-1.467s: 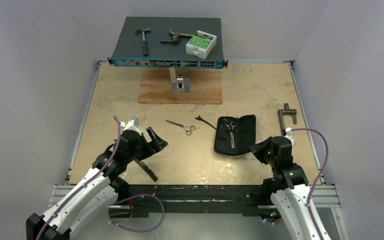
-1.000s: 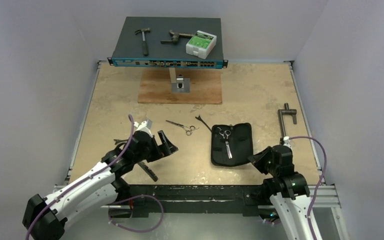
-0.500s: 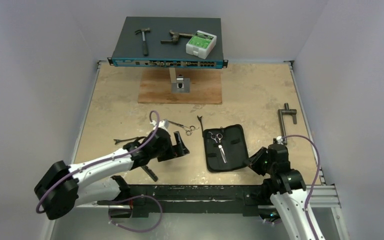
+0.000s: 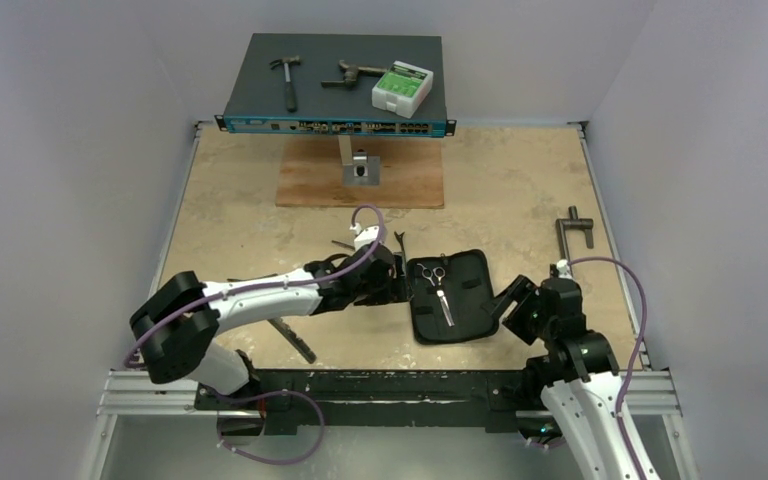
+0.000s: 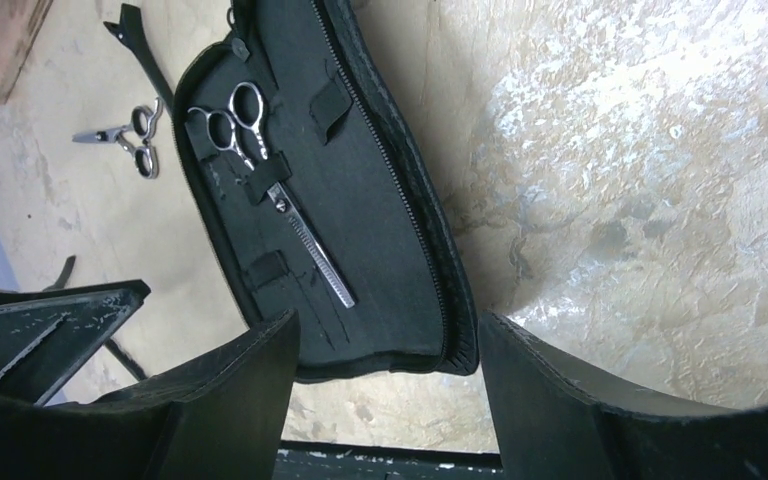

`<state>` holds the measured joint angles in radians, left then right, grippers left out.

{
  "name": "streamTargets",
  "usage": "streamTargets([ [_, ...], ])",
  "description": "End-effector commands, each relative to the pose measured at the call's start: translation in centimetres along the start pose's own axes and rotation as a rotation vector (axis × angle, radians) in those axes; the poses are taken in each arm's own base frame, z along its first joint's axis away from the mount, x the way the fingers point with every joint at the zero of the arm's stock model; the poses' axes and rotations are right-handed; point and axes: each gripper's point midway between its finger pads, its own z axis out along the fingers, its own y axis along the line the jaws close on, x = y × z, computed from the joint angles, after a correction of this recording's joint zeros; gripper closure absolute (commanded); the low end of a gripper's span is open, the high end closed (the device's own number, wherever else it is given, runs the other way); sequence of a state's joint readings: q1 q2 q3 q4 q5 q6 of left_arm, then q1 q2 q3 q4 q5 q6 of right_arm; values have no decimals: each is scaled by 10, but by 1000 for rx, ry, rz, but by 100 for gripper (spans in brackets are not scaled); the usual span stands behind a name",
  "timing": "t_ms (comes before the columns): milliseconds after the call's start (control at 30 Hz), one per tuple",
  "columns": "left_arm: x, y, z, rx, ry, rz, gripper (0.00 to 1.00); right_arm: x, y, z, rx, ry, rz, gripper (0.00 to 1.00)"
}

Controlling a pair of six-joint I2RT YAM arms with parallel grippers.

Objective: Sort the hair-cutting tools
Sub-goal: Move the hairdressing tool bag to the center of the board.

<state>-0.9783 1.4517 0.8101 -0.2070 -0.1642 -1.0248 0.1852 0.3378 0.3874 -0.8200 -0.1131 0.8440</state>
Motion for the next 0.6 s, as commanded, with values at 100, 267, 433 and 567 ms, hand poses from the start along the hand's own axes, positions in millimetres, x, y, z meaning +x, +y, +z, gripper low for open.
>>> streamTargets([
  [100, -13, -9, 20, -101, -26, 105, 37, -26, 26, -11, -78, -100, -43, 37],
  [267, -7, -9, 38, -148, 16, 140, 45, -38, 37, -19, -101, -136, -63, 39],
  [433, -3, -8, 51, -178, 40, 160, 47, -44, 47, -21, -125, -148, -75, 39],
  [567, 0, -11, 58, -175, 55, 171, 54, -48, 54, -20, -141, -154, -81, 39],
])
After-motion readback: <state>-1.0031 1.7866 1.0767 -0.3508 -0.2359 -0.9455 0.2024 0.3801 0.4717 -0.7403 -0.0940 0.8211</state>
